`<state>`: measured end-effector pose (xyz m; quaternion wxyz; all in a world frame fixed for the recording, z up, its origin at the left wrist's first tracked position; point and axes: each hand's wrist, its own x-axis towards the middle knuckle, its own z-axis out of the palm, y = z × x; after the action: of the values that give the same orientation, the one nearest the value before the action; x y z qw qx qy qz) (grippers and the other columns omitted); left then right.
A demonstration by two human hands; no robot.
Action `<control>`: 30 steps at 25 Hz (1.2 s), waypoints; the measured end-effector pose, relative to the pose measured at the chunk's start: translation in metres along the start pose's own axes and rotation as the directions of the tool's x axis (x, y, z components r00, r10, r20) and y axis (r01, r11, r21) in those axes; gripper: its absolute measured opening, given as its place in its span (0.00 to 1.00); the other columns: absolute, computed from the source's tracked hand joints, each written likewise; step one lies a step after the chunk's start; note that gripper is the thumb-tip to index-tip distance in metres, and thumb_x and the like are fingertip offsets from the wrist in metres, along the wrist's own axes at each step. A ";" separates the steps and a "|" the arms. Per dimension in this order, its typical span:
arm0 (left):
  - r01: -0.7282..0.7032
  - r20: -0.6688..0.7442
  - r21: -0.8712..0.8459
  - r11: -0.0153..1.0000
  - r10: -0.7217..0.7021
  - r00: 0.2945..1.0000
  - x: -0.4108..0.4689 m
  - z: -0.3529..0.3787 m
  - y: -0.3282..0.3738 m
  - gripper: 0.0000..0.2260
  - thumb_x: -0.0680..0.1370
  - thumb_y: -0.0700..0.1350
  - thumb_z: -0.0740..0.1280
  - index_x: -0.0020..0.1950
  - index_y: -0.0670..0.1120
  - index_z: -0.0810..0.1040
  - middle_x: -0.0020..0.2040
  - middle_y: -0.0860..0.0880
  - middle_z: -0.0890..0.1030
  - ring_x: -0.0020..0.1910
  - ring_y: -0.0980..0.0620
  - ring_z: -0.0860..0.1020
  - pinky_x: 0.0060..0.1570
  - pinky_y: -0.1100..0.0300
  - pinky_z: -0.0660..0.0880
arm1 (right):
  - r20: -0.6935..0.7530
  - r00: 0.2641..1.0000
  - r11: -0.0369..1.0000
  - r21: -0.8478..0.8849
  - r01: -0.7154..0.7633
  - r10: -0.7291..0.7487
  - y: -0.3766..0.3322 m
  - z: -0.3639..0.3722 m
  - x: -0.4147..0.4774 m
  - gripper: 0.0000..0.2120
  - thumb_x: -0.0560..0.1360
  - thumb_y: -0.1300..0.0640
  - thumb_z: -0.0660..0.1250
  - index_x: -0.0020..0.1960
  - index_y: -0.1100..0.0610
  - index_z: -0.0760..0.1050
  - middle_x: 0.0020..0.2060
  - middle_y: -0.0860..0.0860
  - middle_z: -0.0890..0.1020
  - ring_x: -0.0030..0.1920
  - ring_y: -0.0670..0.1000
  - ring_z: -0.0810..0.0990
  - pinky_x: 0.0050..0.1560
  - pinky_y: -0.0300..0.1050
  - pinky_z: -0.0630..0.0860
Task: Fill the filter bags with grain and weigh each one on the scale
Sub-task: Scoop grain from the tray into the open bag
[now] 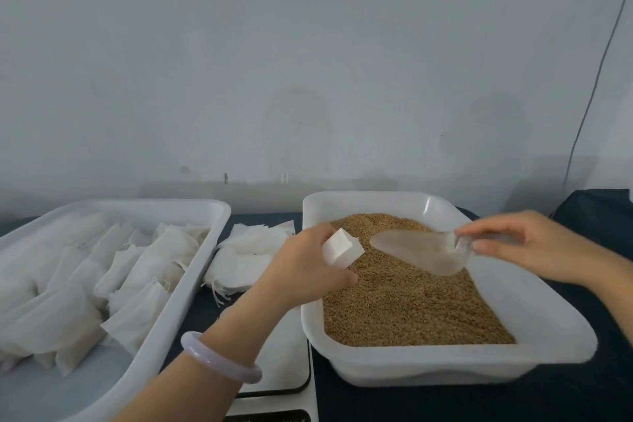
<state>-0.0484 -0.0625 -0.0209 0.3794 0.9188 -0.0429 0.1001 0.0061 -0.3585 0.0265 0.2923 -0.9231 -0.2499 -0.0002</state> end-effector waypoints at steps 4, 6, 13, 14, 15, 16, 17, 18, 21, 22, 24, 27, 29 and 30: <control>0.016 -0.002 -0.025 1.000 -0.016 1.000 0.001 0.014 0.006 0.17 0.67 0.51 0.76 0.44 0.57 0.68 0.41 0.58 0.75 0.38 0.61 0.74 0.30 0.66 0.67 | -0.057 0.998 0.999 -0.042 0.020 -0.023 -0.012 -0.026 0.006 0.10 0.73 0.53 0.69 0.51 0.39 0.79 0.49 0.33 0.80 0.51 0.28 0.74 0.51 0.30 0.67; 0.023 -0.008 -0.054 0.998 -0.024 1.000 0.000 0.022 0.009 0.17 0.67 0.50 0.75 0.48 0.56 0.70 0.42 0.57 0.76 0.36 0.61 0.76 0.28 0.69 0.68 | -0.028 0.999 0.991 -0.130 0.042 -0.046 -0.019 -0.028 0.009 0.10 0.74 0.52 0.68 0.50 0.37 0.78 0.48 0.31 0.79 0.49 0.24 0.72 0.46 0.25 0.66; 0.043 -0.174 -0.248 0.968 -0.088 0.981 0.002 0.025 0.012 0.17 0.67 0.49 0.76 0.47 0.57 0.69 0.43 0.58 0.76 0.35 0.61 0.75 0.24 0.73 0.67 | -0.001 0.999 0.983 -0.179 0.036 -0.037 -0.028 -0.029 0.010 0.10 0.75 0.52 0.67 0.51 0.37 0.77 0.48 0.30 0.77 0.47 0.23 0.71 0.44 0.26 0.67; 0.037 -0.158 -0.248 0.968 -0.078 0.984 0.002 0.025 0.011 0.17 0.67 0.49 0.76 0.47 0.58 0.69 0.43 0.58 0.76 0.36 0.61 0.75 0.24 0.74 0.66 | 0.009 0.999 0.983 -0.182 0.036 -0.035 -0.029 -0.028 0.010 0.10 0.75 0.52 0.67 0.50 0.36 0.77 0.47 0.29 0.77 0.47 0.24 0.72 0.45 0.26 0.66; 0.030 -0.138 -0.244 0.969 -0.065 0.988 0.002 0.025 0.012 0.18 0.67 0.50 0.76 0.47 0.58 0.68 0.44 0.58 0.76 0.37 0.60 0.76 0.24 0.73 0.67 | 0.024 0.999 0.980 -0.194 0.039 -0.035 -0.031 -0.027 0.011 0.10 0.75 0.52 0.67 0.49 0.35 0.76 0.47 0.28 0.76 0.46 0.24 0.71 0.45 0.26 0.66; 0.021 -0.118 -0.228 0.973 -0.049 0.992 0.002 0.027 0.012 0.18 0.66 0.50 0.76 0.47 0.59 0.69 0.45 0.58 0.76 0.38 0.61 0.76 0.25 0.73 0.68 | 0.035 0.999 0.976 -0.212 0.044 -0.038 -0.033 -0.025 0.012 0.10 0.75 0.52 0.67 0.49 0.35 0.76 0.46 0.28 0.75 0.46 0.25 0.71 0.46 0.27 0.65; 0.010 -0.098 -0.195 0.981 -0.030 0.995 0.001 0.029 0.013 0.18 0.66 0.51 0.76 0.48 0.59 0.69 0.45 0.58 0.76 0.38 0.61 0.76 0.27 0.73 0.69 | 0.039 0.998 0.972 -0.228 0.051 -0.043 -0.035 -0.023 0.014 0.10 0.75 0.52 0.67 0.49 0.35 0.76 0.45 0.28 0.75 0.46 0.26 0.71 0.48 0.29 0.65; 0.002 -0.071 -0.152 0.988 -0.013 0.997 0.001 0.032 0.014 0.19 0.66 0.52 0.76 0.50 0.58 0.70 0.45 0.58 0.77 0.39 0.61 0.76 0.29 0.72 0.71 | 0.037 0.998 0.968 -0.245 0.058 -0.050 -0.037 -0.023 0.015 0.09 0.75 0.51 0.66 0.50 0.36 0.76 0.45 0.28 0.75 0.47 0.28 0.72 0.51 0.30 0.65; 0.014 0.027 -0.100 0.995 -0.012 1.000 0.003 0.040 0.015 0.21 0.66 0.55 0.75 0.54 0.54 0.70 0.44 0.56 0.77 0.38 0.59 0.77 0.33 0.66 0.73 | -0.001 0.996 0.924 -0.371 0.087 -0.095 -0.045 -0.026 0.022 0.09 0.75 0.47 0.65 0.54 0.37 0.76 0.46 0.32 0.76 0.54 0.35 0.73 0.64 0.38 0.60; 0.027 0.056 -0.094 0.995 -0.022 0.998 0.004 0.042 0.015 0.22 0.66 0.55 0.75 0.53 0.53 0.69 0.44 0.55 0.77 0.38 0.59 0.76 0.31 0.67 0.71 | -0.016 0.992 0.888 -0.447 0.106 -0.127 -0.047 -0.027 0.023 0.09 0.75 0.46 0.64 0.54 0.36 0.75 0.47 0.32 0.76 0.56 0.37 0.71 0.68 0.40 0.54; 0.047 0.098 -0.067 0.997 -0.041 0.994 0.006 0.044 0.014 0.23 0.67 0.55 0.74 0.53 0.52 0.66 0.45 0.54 0.75 0.38 0.59 0.74 0.30 0.68 0.68 | -0.012 0.977 0.807 -0.566 0.168 -0.212 -0.050 -0.028 0.026 0.10 0.75 0.44 0.62 0.55 0.33 0.72 0.46 0.31 0.73 0.58 0.36 0.62 0.70 0.42 0.34; 0.058 0.094 -0.062 0.996 -0.052 0.994 0.005 0.047 0.012 0.25 0.67 0.55 0.74 0.56 0.51 0.65 0.48 0.54 0.76 0.42 0.58 0.75 0.33 0.67 0.69 | 0.022 0.957 0.745 -0.623 0.239 -0.289 -0.057 -0.025 0.028 0.11 0.75 0.43 0.62 0.57 0.33 0.72 0.49 0.34 0.75 0.58 0.34 0.53 0.64 0.44 0.20; 0.051 0.031 -0.070 0.996 -0.049 0.998 0.003 0.047 0.013 0.25 0.67 0.57 0.74 0.56 0.52 0.66 0.47 0.58 0.74 0.41 0.60 0.74 0.32 0.68 0.69 | 0.012 0.952 0.711 -0.662 0.237 -0.307 -0.060 -0.023 0.027 0.14 0.75 0.42 0.61 0.60 0.34 0.72 0.51 0.35 0.76 0.58 0.33 0.52 0.65 0.49 0.20; 0.047 -0.010 -0.082 0.995 -0.048 0.999 0.002 0.046 0.013 0.24 0.66 0.57 0.74 0.57 0.53 0.67 0.48 0.59 0.74 0.41 0.61 0.75 0.32 0.68 0.70 | -0.003 0.949 0.695 -0.682 0.229 -0.316 -0.061 -0.022 0.027 0.14 0.76 0.42 0.60 0.61 0.34 0.72 0.52 0.34 0.75 0.58 0.33 0.52 0.65 0.51 0.20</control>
<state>-0.0416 -0.1047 -0.0435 0.4193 0.9026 -0.0228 0.0948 0.0047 -0.3148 0.0813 -0.0504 -0.9165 -0.3488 -0.1892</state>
